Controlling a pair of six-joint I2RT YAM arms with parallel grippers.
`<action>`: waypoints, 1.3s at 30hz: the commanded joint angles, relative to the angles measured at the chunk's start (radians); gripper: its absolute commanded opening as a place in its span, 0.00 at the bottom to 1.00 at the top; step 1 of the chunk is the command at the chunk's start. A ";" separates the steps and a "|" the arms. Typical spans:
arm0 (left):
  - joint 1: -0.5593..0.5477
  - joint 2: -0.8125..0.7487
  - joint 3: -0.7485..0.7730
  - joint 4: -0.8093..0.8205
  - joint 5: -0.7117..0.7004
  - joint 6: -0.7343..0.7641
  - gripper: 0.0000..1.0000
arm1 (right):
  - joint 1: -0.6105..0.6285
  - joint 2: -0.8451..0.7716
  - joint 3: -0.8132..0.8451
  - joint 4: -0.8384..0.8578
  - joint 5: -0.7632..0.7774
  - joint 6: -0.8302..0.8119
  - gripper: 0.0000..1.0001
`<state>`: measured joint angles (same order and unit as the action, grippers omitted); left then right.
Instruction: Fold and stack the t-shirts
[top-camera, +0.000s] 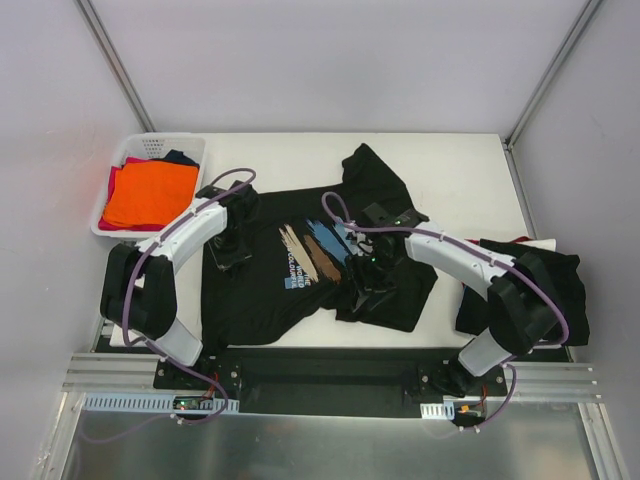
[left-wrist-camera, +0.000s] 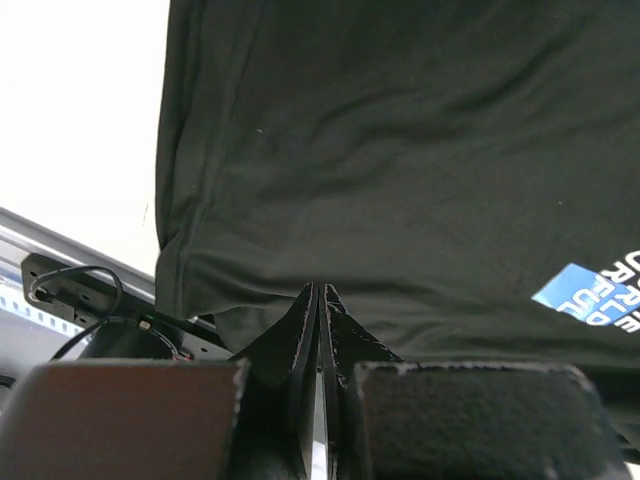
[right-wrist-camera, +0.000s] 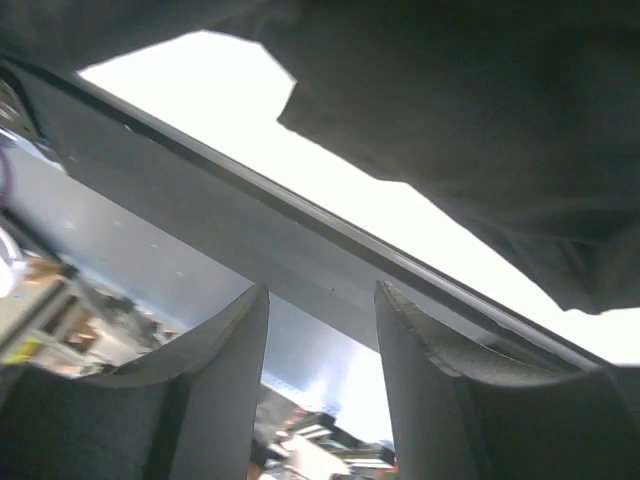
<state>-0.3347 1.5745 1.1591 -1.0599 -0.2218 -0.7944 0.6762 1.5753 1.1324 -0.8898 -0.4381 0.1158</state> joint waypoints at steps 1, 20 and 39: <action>-0.004 0.021 0.022 -0.026 0.035 0.047 0.00 | 0.094 -0.014 -0.003 0.026 0.087 0.059 0.50; -0.006 -0.039 0.000 -0.095 -0.019 0.155 0.00 | 0.258 0.175 -0.100 0.517 0.305 0.203 0.51; -0.006 0.012 0.057 -0.107 -0.044 0.178 0.00 | 0.263 0.114 -0.054 0.355 0.312 0.214 0.01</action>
<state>-0.3344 1.5711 1.1942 -1.1419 -0.2478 -0.6201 0.9321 1.7794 1.0779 -0.4564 -0.1665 0.3325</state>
